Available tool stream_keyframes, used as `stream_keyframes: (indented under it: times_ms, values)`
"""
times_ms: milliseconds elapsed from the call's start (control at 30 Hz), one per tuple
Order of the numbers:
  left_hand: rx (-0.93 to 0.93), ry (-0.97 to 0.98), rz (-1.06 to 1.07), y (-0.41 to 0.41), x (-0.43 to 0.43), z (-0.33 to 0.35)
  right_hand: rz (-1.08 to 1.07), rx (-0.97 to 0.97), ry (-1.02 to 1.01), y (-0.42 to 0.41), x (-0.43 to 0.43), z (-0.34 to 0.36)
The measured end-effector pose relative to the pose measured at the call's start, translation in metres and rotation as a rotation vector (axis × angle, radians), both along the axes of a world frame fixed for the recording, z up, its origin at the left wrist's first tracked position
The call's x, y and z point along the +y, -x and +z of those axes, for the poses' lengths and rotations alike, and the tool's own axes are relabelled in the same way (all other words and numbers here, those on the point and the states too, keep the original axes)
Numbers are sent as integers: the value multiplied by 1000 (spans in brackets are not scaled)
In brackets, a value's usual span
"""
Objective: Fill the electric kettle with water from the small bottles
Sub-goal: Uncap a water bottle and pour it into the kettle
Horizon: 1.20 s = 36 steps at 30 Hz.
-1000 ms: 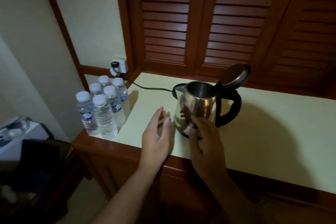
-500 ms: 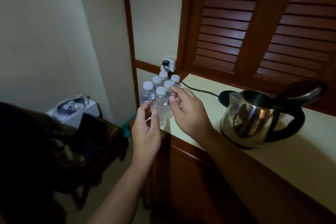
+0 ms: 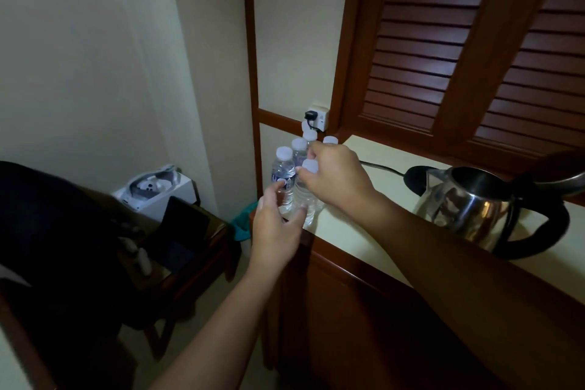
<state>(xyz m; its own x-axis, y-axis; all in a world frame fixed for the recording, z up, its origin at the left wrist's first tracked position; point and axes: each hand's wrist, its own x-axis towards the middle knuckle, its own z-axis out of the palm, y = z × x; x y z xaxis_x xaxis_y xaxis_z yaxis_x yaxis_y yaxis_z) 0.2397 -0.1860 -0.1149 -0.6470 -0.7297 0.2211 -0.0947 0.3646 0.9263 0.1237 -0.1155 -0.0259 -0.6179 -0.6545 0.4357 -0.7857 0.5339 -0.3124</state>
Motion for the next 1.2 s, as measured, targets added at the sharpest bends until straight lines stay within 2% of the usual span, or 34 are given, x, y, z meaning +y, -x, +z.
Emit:
stream_keyframes:
  times_ms: [133, 233, 433, 667, 800, 933, 1033, 1200]
  values:
    - [4, 81, -109, 1, 11, 12, 66, 53, 34, -8, 30, 16]
    - [75, 152, -152, 5, 26, 22, 72, 53, 90, -10, 61, 34]
    - [139, 170, -384, 22, 71, 41, -21, -81, 106, -9, 137, 62]
    - [134, 141, -648, 40, 116, 55, -168, -43, -106, -8, 212, 91]
    - [112, 158, -721, 52, 137, 59, -167, 43, -21, -8, 235, 88]
    - [113, 112, -839, 66, 141, 65, -80, 41, -79, -7, 256, 96]
    - [96, 41, -1022, 76, 137, 75, 47, 25, -134, -7, 271, 108]
    - [88, 27, -1196, 89, 136, 84, 58, -20, -266, -3, 287, 126]
